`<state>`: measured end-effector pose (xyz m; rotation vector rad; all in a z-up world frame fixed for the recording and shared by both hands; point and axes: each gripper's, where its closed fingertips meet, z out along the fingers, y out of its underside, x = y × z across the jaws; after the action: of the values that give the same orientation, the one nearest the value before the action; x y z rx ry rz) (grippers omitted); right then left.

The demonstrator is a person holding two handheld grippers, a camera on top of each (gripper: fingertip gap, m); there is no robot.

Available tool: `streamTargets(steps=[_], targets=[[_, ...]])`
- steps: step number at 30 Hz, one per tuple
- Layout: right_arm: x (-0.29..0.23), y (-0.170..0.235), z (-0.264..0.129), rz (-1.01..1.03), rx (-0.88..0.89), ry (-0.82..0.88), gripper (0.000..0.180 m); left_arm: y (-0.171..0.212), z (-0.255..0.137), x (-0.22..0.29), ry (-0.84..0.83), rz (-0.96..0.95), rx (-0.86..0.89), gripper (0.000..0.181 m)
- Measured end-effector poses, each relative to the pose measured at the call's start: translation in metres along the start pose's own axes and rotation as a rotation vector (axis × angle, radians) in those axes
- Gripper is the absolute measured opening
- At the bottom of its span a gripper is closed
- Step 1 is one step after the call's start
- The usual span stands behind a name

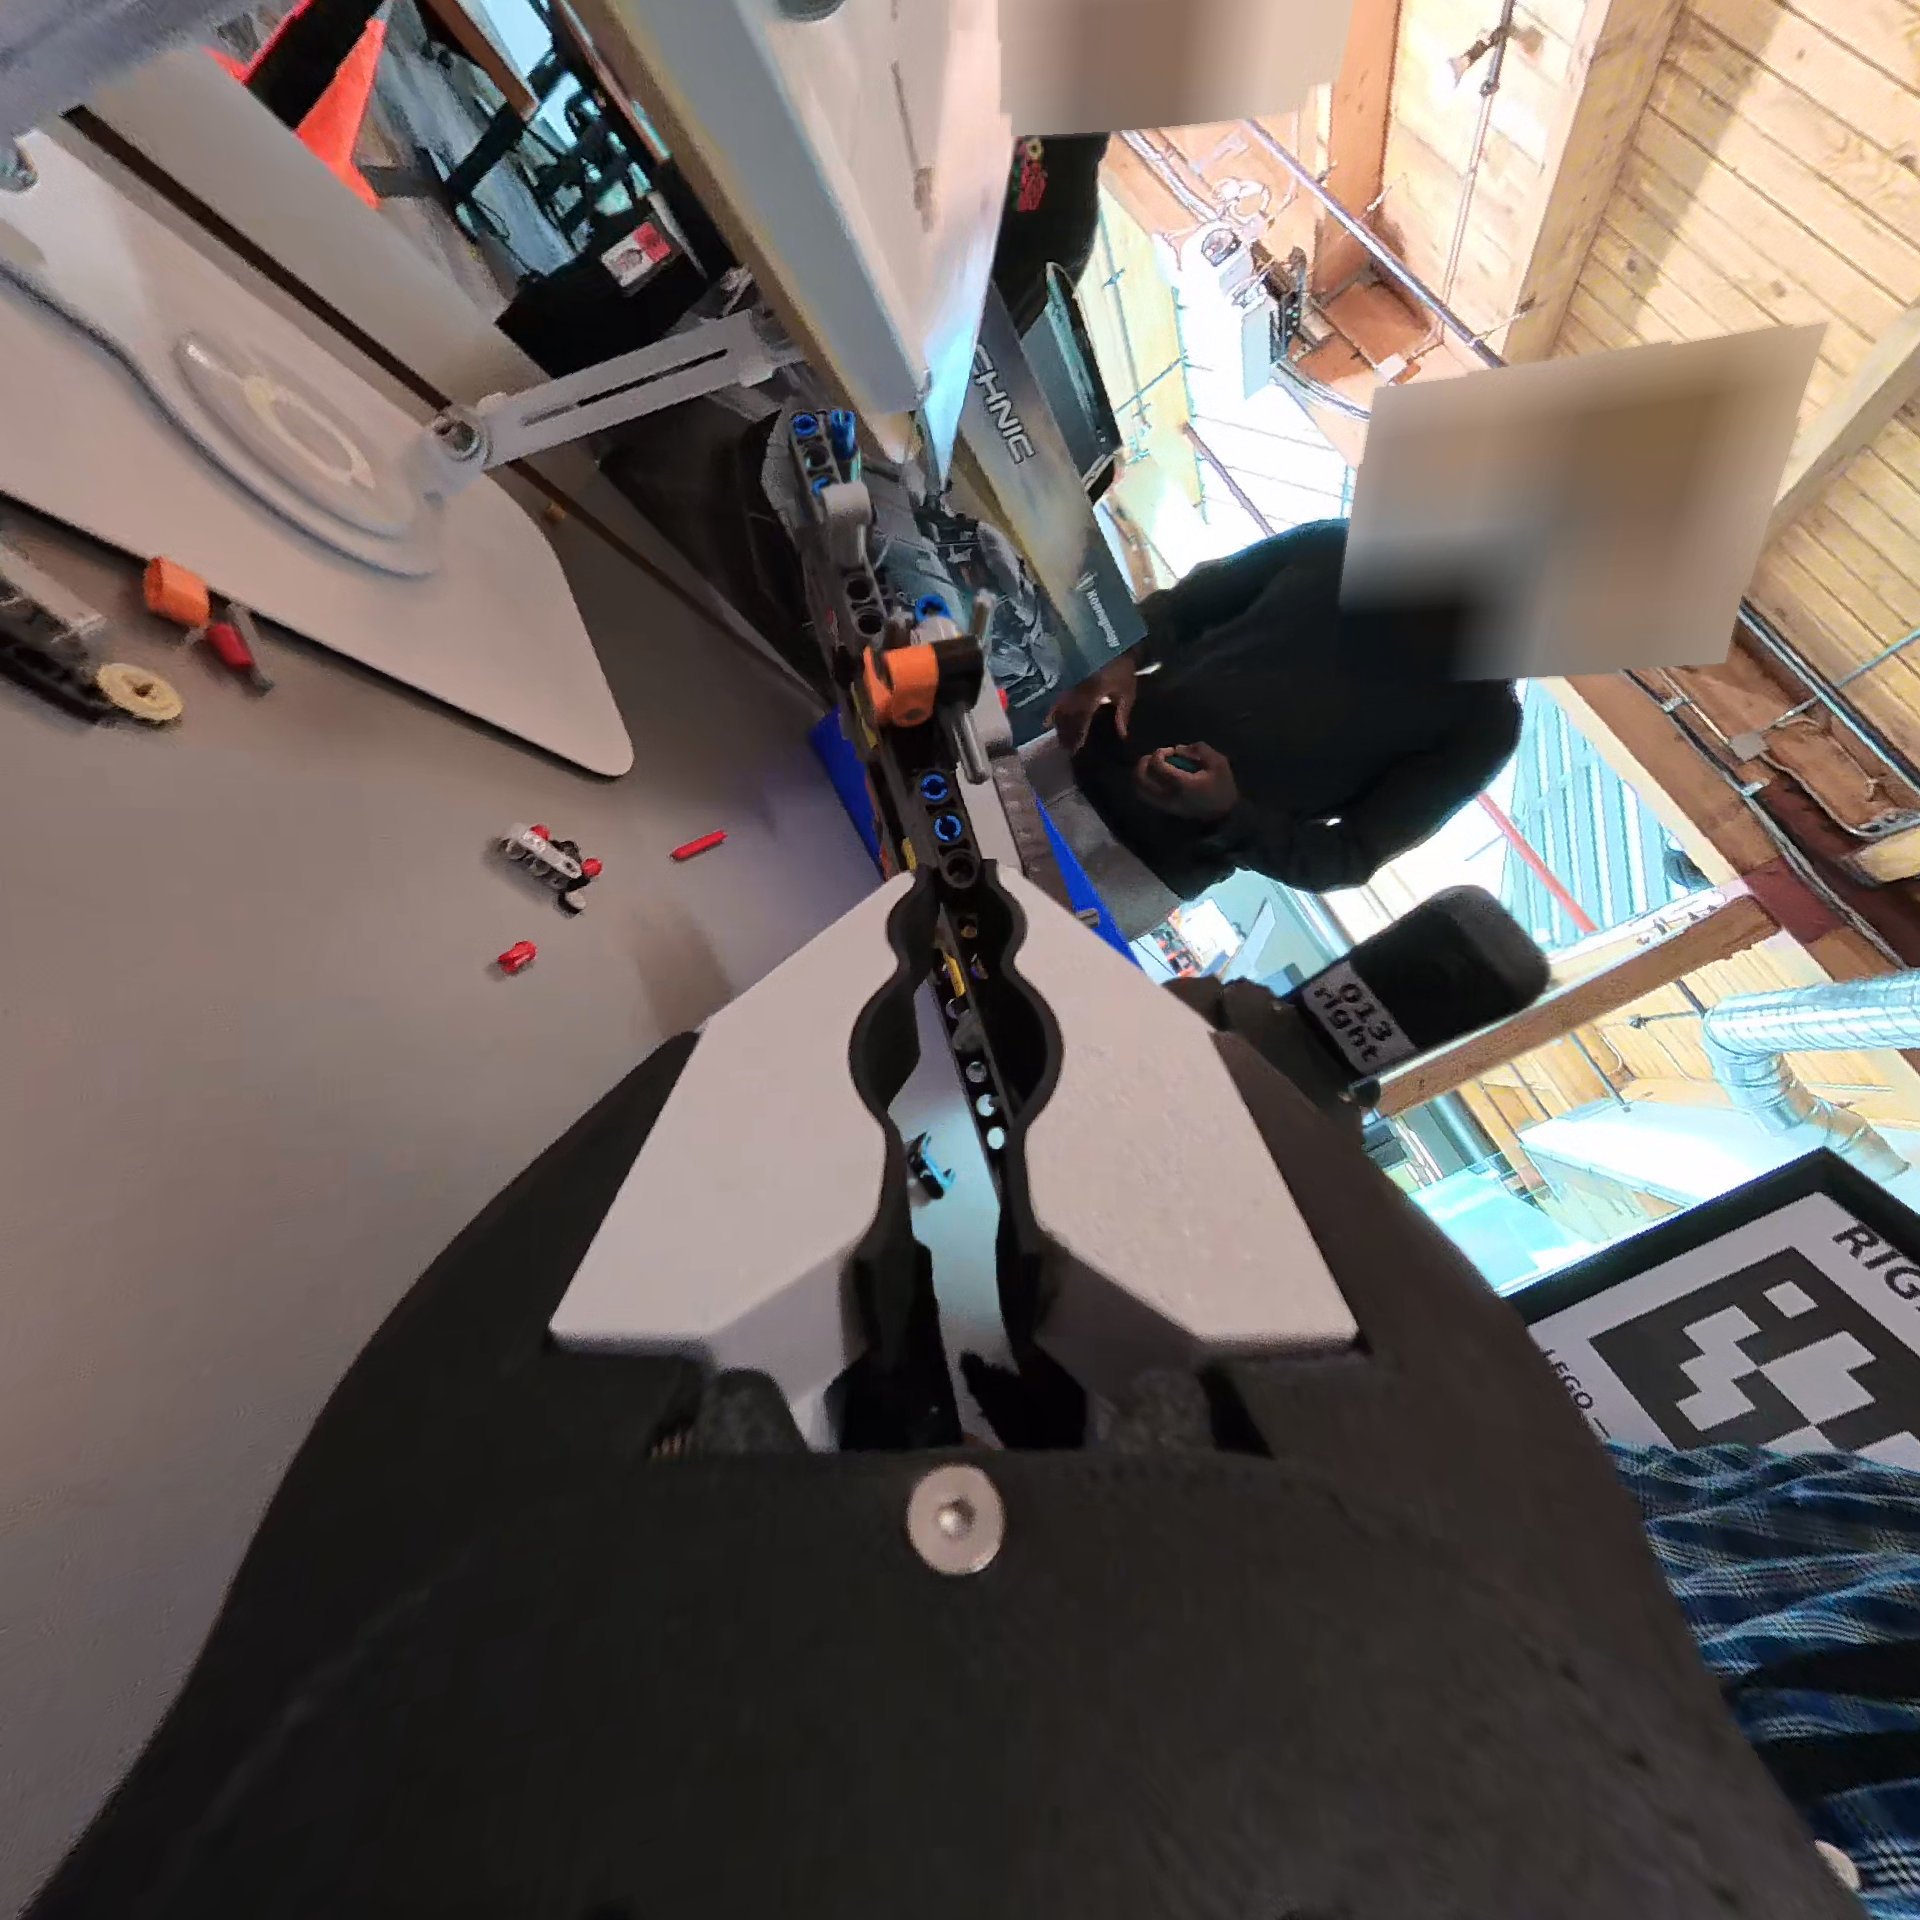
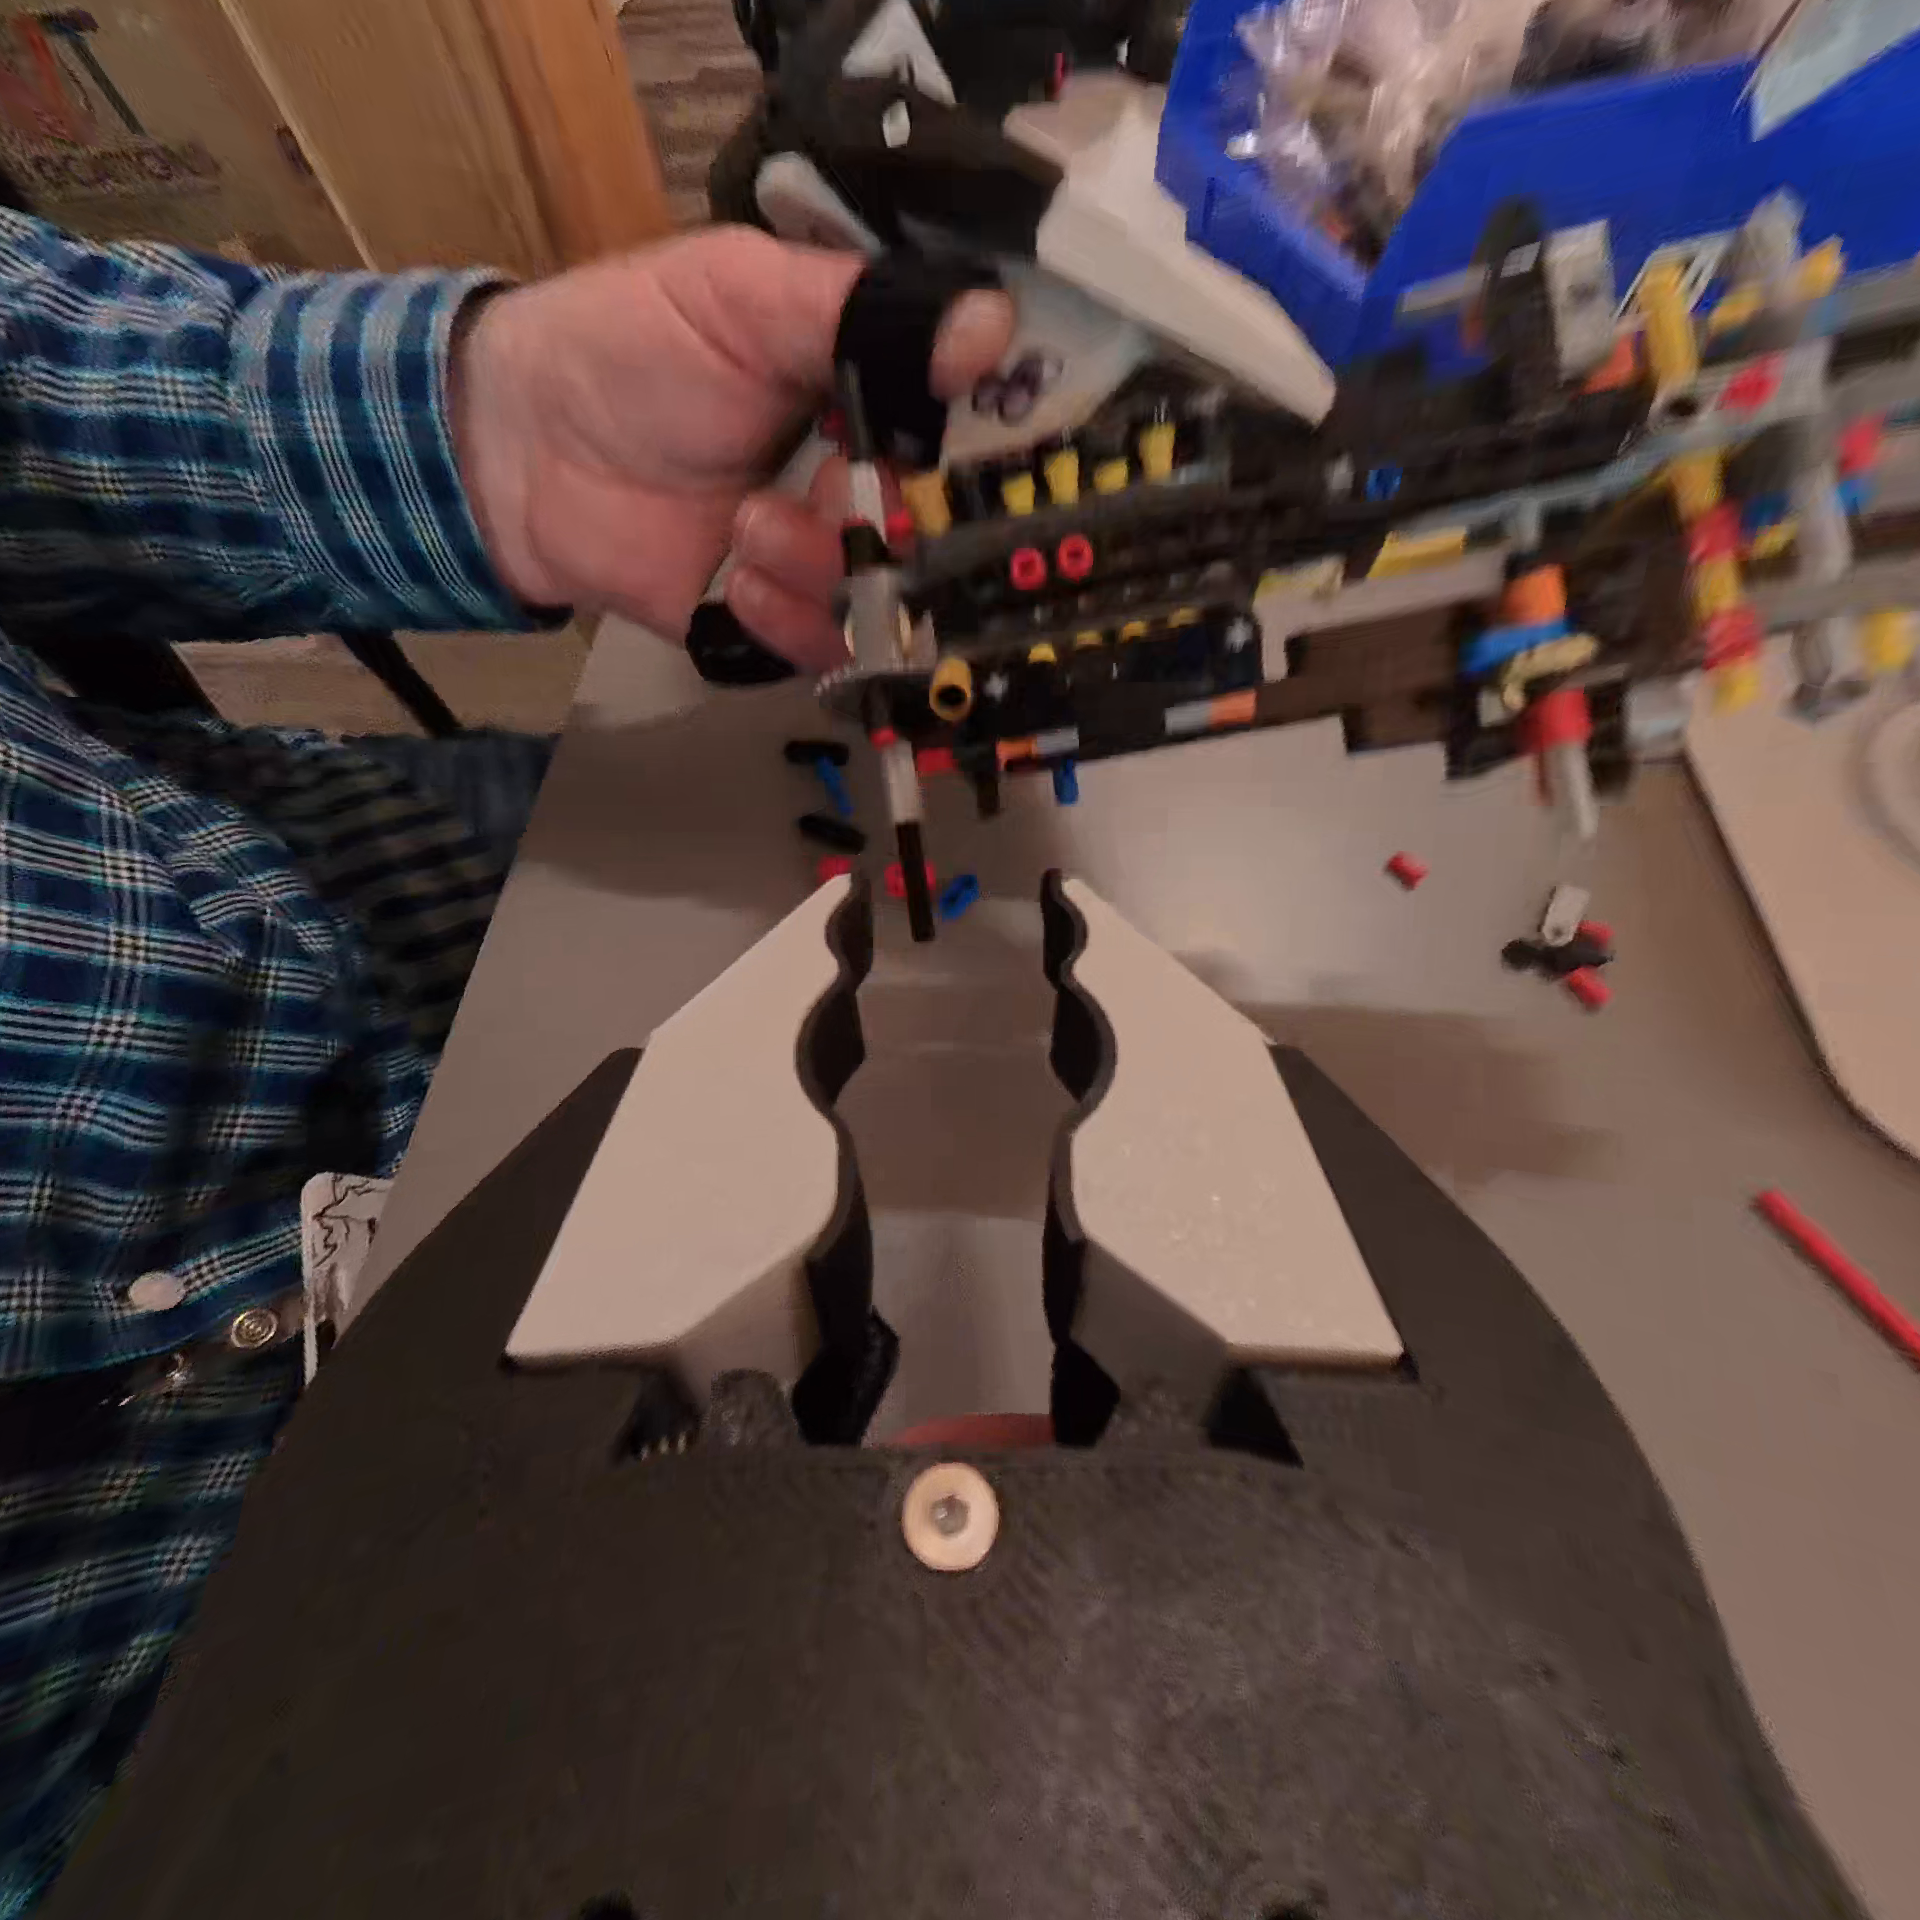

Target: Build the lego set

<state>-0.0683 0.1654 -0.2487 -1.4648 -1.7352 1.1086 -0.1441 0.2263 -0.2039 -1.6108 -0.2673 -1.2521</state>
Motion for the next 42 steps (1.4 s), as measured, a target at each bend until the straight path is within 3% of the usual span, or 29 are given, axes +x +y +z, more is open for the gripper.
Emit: streamTargets(steps=[1,3,6,9,18,24,28,34,37,42], targets=[[-0.003,0.002,0.001,0.016,-0.006,-0.029,0.031,-0.001,0.001,0.003,0.011,0.006,-0.001,0.005],[-0.008,0.000,0.003,0.064,0.022,-0.096,0.027,-0.003,0.004,0.009,0.029,0.017,0.009,0.004],[-0.012,-0.009,0.004,0.139,0.093,-0.186,0.005,-0.004,0.009,0.017,0.051,0.027,0.005,0.004],[-0.011,-0.016,0.003,0.134,0.124,-0.174,0.001,-0.008,0.009,0.020,0.049,0.039,0.018,0.004],[0.001,-0.035,-0.008,-0.474,0.090,0.364,0.000,-0.019,0.011,0.017,0.015,0.004,0.077,0.005],[0.004,-0.038,-0.020,-1.014,-0.072,0.760,0.000,-0.018,0.010,0.013,0.002,-0.046,0.102,0.005],[0.007,-0.029,-0.019,-0.824,-0.039,0.679,0.000,-0.019,0.006,0.013,-0.006,-0.038,0.125,0.005],[-0.002,-0.039,-0.028,-0.950,-0.004,0.798,0.020,-0.024,0.004,0.017,-0.015,-0.031,0.155,0.005],[-0.009,-0.038,-0.020,-0.917,0.019,0.748,0.017,-0.024,0.005,0.016,-0.015,-0.039,0.169,0.005],[-0.016,-0.047,-0.011,-0.868,0.022,0.730,0.039,-0.021,0.009,0.018,-0.026,-0.023,0.169,0.005]])
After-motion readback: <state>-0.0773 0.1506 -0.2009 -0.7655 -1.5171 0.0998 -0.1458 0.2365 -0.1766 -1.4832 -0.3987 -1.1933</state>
